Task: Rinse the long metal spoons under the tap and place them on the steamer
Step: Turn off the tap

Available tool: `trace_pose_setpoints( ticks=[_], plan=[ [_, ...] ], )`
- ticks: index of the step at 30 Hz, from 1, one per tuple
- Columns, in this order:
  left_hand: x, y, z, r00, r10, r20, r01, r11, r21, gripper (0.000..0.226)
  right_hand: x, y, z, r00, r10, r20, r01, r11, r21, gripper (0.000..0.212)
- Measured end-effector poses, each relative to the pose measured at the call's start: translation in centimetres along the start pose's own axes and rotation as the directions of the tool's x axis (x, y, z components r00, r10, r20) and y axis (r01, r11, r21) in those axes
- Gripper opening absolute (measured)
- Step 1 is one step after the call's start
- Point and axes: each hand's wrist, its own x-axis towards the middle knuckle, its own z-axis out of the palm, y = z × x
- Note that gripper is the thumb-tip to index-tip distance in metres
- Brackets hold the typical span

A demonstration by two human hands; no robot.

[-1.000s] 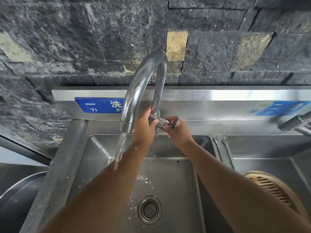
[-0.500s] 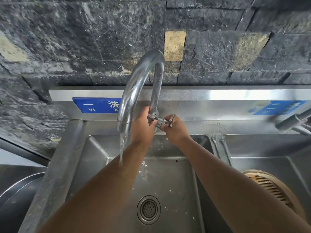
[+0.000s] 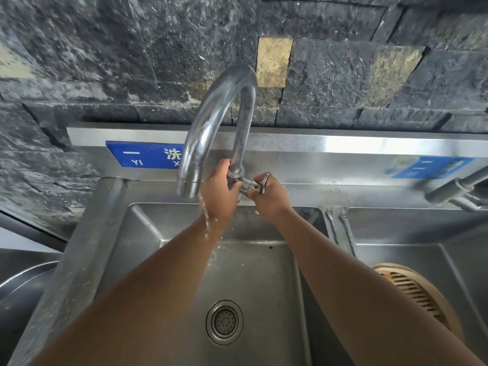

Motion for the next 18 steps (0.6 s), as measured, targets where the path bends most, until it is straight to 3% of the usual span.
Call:
trace_pose_setpoints(
  ticks=[18],
  plan=[
    [-0.30,0.67,-0.27,0.999,-0.017,0.042,0.016,1.000,0.010,0.041,0.00,0.09,0.04,1.000,0.011,0.017,-0.011,1.000,-0.004,0.020]
  ],
)
